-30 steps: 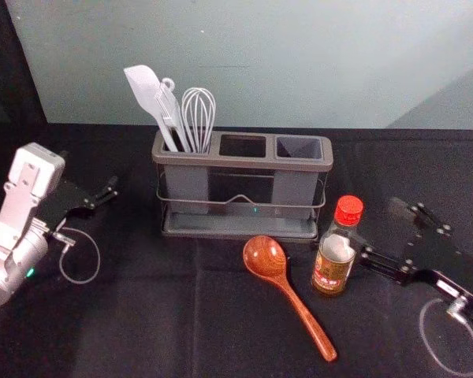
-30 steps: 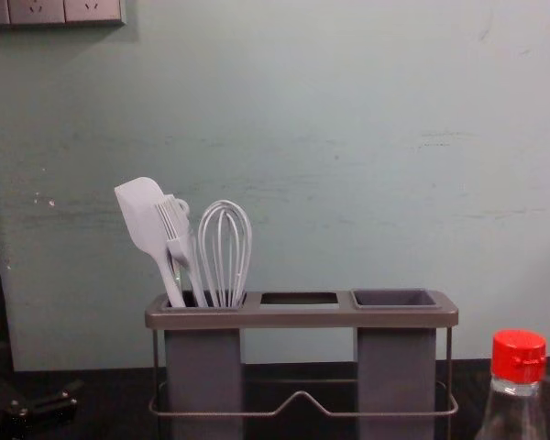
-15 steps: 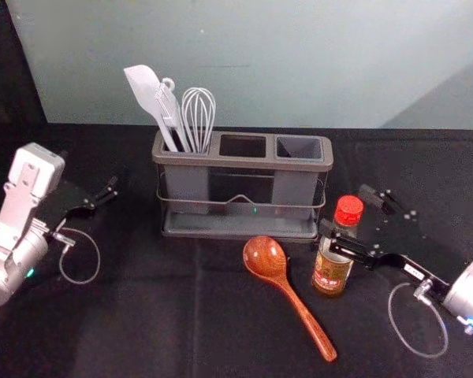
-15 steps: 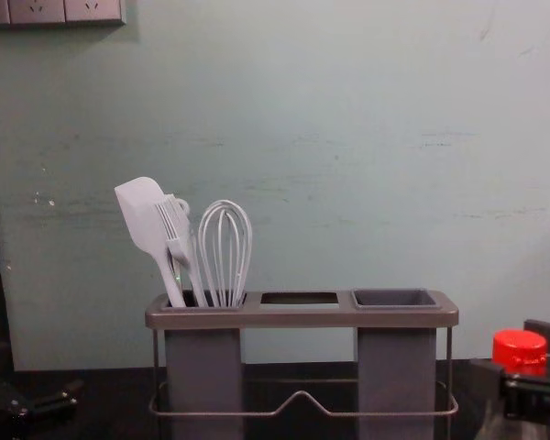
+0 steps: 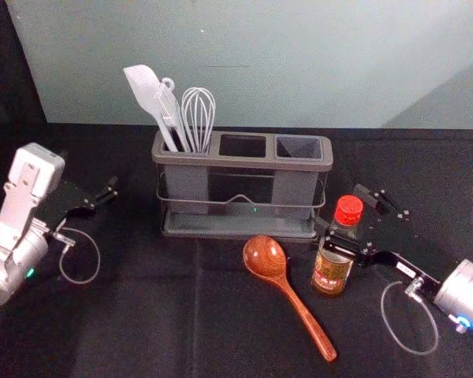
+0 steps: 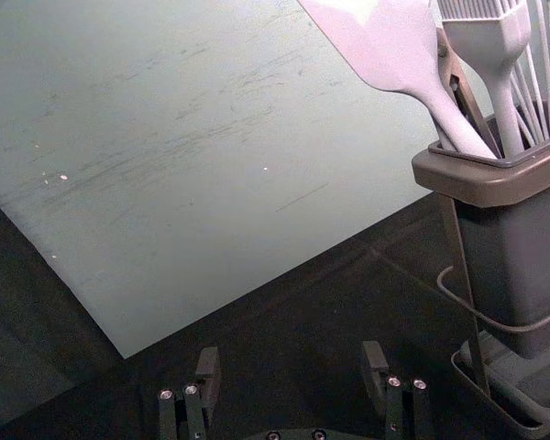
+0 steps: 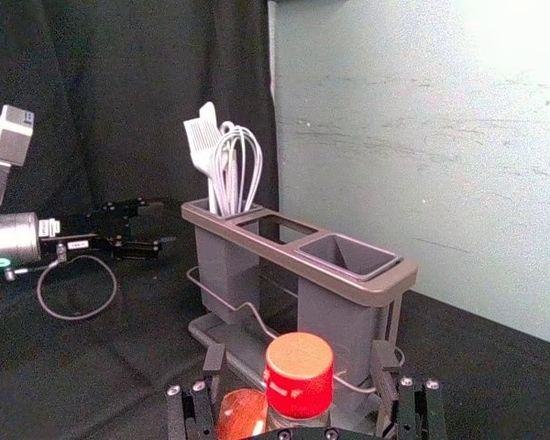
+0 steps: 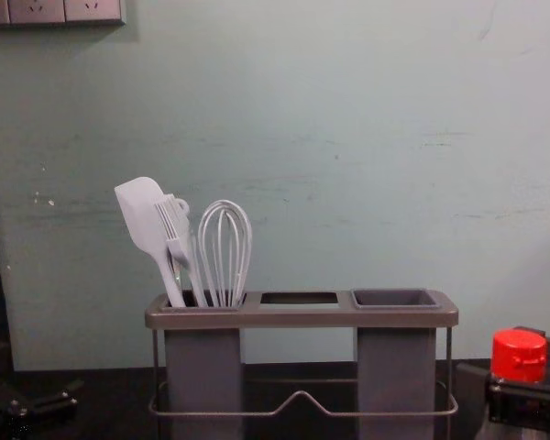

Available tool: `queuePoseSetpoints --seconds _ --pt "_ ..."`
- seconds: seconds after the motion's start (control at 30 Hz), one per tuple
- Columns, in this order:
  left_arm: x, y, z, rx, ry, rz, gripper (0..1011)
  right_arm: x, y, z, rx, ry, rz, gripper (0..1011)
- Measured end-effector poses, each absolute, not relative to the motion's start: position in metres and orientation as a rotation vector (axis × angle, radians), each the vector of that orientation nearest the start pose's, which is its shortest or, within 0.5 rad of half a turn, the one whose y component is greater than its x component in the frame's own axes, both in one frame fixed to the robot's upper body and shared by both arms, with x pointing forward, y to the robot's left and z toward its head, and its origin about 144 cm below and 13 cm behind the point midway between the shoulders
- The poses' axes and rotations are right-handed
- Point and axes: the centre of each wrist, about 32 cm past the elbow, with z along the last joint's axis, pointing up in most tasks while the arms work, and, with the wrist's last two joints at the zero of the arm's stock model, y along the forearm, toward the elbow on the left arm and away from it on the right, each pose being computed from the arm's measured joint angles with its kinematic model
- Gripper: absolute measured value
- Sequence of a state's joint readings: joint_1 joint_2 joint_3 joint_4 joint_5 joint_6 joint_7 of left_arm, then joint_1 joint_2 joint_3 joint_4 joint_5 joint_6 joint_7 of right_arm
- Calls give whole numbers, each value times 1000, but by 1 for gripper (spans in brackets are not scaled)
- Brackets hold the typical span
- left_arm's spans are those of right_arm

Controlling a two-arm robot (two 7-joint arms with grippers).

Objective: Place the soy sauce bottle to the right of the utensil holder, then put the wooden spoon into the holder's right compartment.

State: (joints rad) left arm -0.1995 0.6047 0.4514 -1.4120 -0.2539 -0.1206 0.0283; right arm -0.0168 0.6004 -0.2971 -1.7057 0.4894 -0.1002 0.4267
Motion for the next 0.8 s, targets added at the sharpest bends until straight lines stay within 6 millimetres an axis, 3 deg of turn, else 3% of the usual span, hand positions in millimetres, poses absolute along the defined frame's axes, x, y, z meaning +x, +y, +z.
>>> queuePoseSetpoints --seconds 0.1,0.33,0.57,0.8 --pt "489 310 1140 304 -285 1248 1005 440 -292 1171 -34 -78 -821 997" --pt "489 310 1140 304 -285 1248 1005 440 -290 1169 -16 -72 -837 852" --pt "489 310 1140 304 -285 1248 1005 438 -289 1168 -11 -56 -834 604" --pt "489 310 1140 305 -285 1248 1005 435 -289 1167 -10 -47 -831 420"
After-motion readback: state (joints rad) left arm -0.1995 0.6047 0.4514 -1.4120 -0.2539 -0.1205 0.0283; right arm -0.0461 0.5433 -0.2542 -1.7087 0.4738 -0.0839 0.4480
